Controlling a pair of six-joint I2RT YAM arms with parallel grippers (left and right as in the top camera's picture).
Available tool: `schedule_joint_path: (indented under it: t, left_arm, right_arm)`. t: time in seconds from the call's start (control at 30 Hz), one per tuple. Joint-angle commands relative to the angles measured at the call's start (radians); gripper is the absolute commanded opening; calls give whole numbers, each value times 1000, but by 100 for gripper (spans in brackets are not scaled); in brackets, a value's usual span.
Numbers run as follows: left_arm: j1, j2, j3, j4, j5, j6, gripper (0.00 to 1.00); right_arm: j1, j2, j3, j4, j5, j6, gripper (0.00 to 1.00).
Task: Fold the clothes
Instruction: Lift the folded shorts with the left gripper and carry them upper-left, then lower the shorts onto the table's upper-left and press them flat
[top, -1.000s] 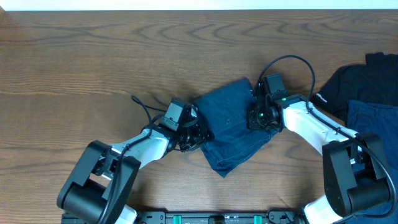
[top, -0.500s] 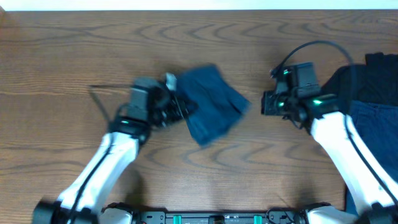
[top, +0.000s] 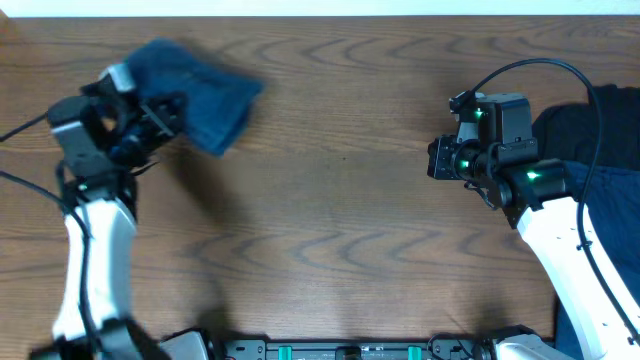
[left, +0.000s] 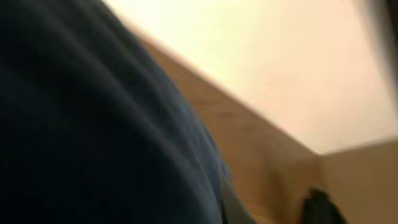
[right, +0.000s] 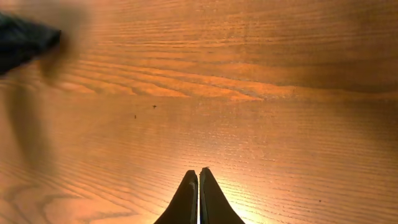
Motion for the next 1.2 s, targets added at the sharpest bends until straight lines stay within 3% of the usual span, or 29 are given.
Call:
schedule_joint_path:
  t: [0.0, 0.27, 0.5, 0.7, 0.73, 0.87, 0.9, 1.0, 1.17]
  left_arm:
    - [74, 118, 6, -45, 36, 152, 6]
    - [166, 355, 6, -76, 30, 152, 7]
    - [177, 370, 6, -117, -188, 141, 22]
    - [153, 371, 6, -99, -196, -2, 22]
    - [146, 371, 6, -130, -219, -39, 30]
    - [126, 371, 2, -249, -240, -82, 88]
    - [123, 371, 2, -280, -240, -91, 96]
    - [120, 369, 2, -363, -232, -74, 97]
    - [120, 284, 28, -481, -151, 204, 98]
  right_arm:
    - [-6, 0, 5, -2, -8, 11, 2]
    - [-6, 0, 5, -9, -8, 14, 2]
    - [-6, 0, 5, -8, -7, 15, 2]
    - [-6, 0, 5, -6, -7, 18, 2]
    - [-6, 0, 5, -8, -7, 18, 2]
    - [-5, 0, 5, -17, -7, 18, 2]
    - [-5, 0, 5, -20, -8, 18, 2]
    - [-5, 0, 5, -27, -8, 18, 2]
    - [-5, 0, 5, -27, -8, 18, 2]
